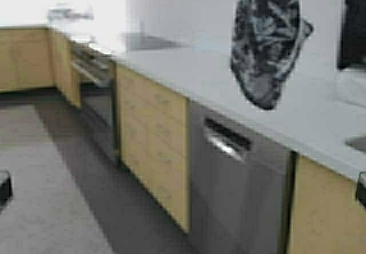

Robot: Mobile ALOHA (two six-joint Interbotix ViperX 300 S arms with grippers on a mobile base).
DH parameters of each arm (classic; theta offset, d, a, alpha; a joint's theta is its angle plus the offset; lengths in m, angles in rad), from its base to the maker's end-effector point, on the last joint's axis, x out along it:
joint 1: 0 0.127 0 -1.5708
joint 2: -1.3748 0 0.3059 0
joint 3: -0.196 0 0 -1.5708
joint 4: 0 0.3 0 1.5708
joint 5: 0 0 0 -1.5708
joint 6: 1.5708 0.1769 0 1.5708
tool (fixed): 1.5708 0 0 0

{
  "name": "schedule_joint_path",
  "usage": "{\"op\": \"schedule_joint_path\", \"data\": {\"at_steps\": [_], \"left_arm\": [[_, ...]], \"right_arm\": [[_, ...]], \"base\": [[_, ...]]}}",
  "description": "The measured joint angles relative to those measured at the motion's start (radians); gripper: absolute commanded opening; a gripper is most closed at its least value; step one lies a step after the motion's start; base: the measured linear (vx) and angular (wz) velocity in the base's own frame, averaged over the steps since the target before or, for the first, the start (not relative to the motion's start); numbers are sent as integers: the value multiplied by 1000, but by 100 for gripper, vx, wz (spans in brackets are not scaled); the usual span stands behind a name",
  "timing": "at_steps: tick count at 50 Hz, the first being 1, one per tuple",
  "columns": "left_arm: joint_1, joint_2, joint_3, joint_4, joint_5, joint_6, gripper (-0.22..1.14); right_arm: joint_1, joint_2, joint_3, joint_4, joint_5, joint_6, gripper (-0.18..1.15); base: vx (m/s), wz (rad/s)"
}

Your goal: Get the cloth and wipe up the spill under the wine glass

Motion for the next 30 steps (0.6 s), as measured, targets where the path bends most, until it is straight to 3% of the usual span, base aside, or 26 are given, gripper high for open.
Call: {"op": "schedule_joint_path", "data": {"at_steps": [30], "left_arm": [[2,-34,18,2,6,-11,2]], "right_arm": [[-2,0,28,0,-14,-3,6]], "base": [[3,42]]}}
